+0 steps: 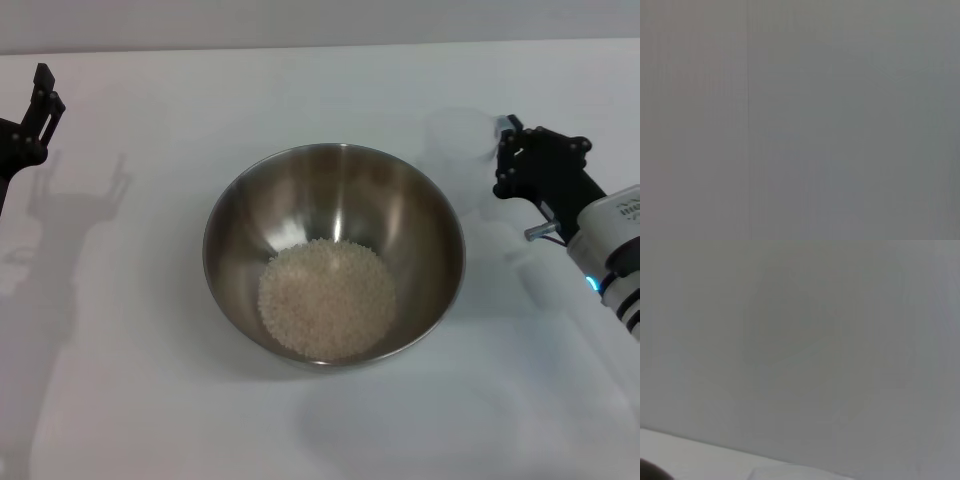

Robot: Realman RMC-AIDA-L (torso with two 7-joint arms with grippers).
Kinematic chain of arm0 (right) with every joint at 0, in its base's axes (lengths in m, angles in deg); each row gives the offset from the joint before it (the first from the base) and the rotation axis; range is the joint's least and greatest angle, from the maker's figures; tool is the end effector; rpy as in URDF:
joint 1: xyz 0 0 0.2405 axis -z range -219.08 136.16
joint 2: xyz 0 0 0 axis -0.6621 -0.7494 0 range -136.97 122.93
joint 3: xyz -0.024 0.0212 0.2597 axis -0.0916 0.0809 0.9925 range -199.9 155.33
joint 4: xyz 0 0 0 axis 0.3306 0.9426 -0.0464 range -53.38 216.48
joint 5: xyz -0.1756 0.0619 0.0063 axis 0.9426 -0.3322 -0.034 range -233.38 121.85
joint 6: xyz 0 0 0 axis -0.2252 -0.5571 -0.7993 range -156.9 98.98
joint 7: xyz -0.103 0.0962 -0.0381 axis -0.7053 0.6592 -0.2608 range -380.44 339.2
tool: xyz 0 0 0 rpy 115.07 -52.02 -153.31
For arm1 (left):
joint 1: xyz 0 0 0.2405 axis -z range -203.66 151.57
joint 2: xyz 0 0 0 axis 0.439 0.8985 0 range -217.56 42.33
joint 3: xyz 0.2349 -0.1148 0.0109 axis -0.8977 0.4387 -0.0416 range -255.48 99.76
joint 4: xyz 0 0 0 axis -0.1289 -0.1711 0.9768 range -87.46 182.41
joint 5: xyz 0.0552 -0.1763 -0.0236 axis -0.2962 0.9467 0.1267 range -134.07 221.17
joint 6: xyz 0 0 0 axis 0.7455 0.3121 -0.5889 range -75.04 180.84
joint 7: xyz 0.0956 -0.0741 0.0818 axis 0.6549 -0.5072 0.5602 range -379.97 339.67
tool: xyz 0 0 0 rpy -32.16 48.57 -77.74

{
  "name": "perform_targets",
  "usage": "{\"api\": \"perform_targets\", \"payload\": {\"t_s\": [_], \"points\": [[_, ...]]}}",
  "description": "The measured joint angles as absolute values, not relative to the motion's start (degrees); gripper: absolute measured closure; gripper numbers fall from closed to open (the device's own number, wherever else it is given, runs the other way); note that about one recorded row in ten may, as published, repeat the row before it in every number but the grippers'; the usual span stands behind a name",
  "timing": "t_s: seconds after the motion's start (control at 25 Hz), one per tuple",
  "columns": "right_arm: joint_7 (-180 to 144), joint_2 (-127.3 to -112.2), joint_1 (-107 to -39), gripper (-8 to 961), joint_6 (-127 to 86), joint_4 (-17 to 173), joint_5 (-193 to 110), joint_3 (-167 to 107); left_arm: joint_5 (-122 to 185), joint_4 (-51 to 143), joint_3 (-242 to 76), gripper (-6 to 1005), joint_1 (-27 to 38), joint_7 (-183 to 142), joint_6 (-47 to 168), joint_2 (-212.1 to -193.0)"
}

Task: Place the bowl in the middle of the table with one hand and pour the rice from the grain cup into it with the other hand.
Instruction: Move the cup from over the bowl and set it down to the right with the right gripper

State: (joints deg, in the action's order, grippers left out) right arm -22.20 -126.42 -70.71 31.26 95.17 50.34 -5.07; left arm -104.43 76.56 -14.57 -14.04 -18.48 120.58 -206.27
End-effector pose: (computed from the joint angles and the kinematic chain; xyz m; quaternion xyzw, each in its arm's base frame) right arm 0.2898 0.3278 -0.0550 -0.7767 0.1997 0.2399 0.5471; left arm -0.2951 0.2943 0.0108 -0.6625 -0.1692 -0.3371 0.6471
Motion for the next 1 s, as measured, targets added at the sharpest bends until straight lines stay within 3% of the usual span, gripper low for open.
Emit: {"api": "perform_targets", "payload": {"t_s": [0.68, 1.0], "points": [[-21.9, -126.64, -71.5, 910, 28.4, 96.2, 51.4, -4.9, -104.3, 76.6, -14.6, 153, -14.0, -18.5, 120.4, -206.26], [-22.1, -126.72, -70.8, 604, 27.5, 96.4, 51.4, -5.2, -104.4, 76.6, -14.6, 153, -13.8, -18.5, 120.3, -206.26]]}}
